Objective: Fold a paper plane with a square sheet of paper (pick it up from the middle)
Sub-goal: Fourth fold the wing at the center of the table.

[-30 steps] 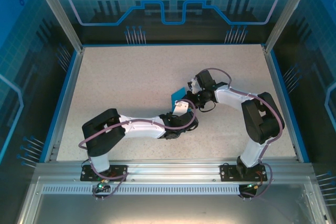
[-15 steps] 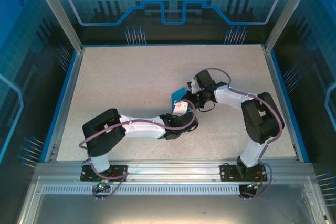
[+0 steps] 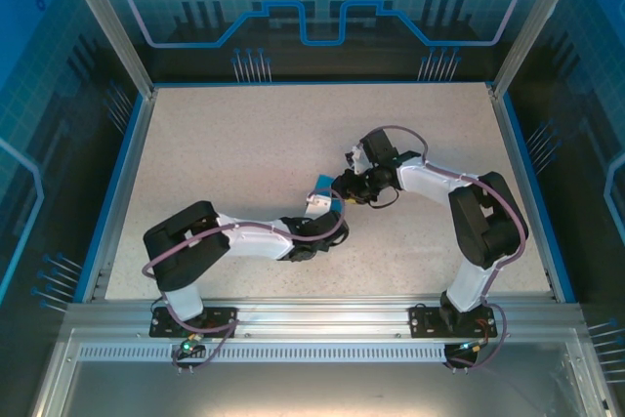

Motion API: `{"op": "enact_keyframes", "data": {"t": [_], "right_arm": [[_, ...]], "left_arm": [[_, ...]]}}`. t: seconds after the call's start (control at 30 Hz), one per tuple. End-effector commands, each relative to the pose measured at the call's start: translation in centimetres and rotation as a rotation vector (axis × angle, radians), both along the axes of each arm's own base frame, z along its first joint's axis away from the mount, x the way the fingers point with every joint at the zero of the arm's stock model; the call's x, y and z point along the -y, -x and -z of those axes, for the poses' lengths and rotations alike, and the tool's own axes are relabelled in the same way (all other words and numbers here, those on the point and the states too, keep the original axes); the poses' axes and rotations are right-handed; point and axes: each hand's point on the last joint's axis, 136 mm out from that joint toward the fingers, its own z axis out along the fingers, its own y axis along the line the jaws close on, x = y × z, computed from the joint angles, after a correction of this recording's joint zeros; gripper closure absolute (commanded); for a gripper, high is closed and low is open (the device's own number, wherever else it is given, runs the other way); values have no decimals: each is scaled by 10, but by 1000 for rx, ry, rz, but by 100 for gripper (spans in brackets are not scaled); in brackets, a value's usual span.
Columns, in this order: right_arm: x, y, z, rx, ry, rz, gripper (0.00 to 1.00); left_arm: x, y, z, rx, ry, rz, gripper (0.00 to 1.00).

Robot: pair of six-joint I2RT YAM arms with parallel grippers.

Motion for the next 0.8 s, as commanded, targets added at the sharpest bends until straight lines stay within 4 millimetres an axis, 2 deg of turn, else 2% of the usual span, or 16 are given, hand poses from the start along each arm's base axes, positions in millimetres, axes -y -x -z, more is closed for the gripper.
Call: {"op": "enact_keyframes", "data": {"t": [0.0, 0.17, 0.23, 0.37, 0.53, 0.67, 0.77], "right_arm": [[-9, 0, -3, -17, -22, -28, 60], [-13, -1, -1, -28, -34, -32, 54], [-6, -1, 3, -26, 2, -5, 53], [8, 3, 5, -6, 33, 60, 42], [-4, 7, 15, -57, -9, 38, 41], [-17, 4, 12, -63, -41, 6, 41], [-24, 6, 18, -81, -19, -13, 43]], "left_arm": [[14, 1, -8, -29, 146, 45, 100], [12, -2, -12, -44, 203, 54, 100], [10, -3, -13, -48, 203, 46, 100], [6, -3, -15, -52, 221, 46, 100], [3, -4, -17, -56, 230, 54, 100], [2, -3, -18, -64, 244, 65, 100], [1, -3, -16, -66, 244, 60, 100]]}}
